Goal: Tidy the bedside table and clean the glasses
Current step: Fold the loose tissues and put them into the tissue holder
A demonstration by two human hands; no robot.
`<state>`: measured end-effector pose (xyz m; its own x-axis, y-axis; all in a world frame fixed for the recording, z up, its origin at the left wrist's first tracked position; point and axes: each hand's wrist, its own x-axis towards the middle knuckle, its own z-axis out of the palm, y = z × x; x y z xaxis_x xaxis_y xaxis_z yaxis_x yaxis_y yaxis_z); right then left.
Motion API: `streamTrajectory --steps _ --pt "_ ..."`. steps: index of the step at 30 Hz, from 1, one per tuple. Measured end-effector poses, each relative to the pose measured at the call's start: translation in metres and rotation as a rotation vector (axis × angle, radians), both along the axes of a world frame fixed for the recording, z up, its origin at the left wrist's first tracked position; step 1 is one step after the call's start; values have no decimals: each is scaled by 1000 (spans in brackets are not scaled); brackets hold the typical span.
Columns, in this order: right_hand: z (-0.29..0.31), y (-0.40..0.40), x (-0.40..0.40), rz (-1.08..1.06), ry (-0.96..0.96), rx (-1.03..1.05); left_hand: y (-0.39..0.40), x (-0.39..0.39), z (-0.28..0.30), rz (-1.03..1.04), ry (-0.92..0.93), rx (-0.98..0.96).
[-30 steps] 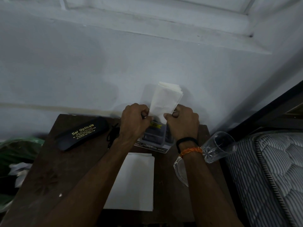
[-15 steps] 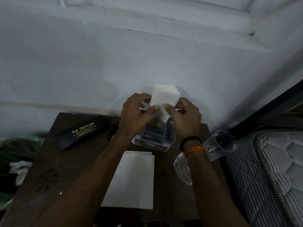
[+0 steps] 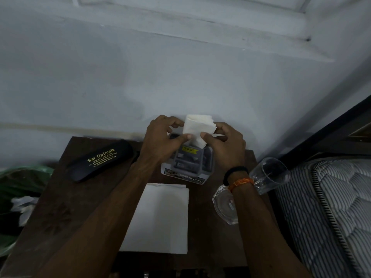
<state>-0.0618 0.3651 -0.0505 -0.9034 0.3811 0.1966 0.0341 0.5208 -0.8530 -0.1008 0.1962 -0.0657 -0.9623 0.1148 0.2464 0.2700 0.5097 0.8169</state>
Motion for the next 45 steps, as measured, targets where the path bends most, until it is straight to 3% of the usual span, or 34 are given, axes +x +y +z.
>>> streamTrajectory --steps 5,25,36,42,45 --pt "-2 -2 -1 16 59 18 -5 -3 -5 20 -14 26" --pt "-13 3 0 -32 -32 105 -2 -1 -1 -75 84 -123" --pt "-5 5 6 -22 -74 73 -12 0 -7 -35 44 -60" --pt "11 -9 29 -222 180 178 -27 12 0 79 45 3" --pt "11 -27 50 -75 207 286 -37 24 3 76 -48 -46"
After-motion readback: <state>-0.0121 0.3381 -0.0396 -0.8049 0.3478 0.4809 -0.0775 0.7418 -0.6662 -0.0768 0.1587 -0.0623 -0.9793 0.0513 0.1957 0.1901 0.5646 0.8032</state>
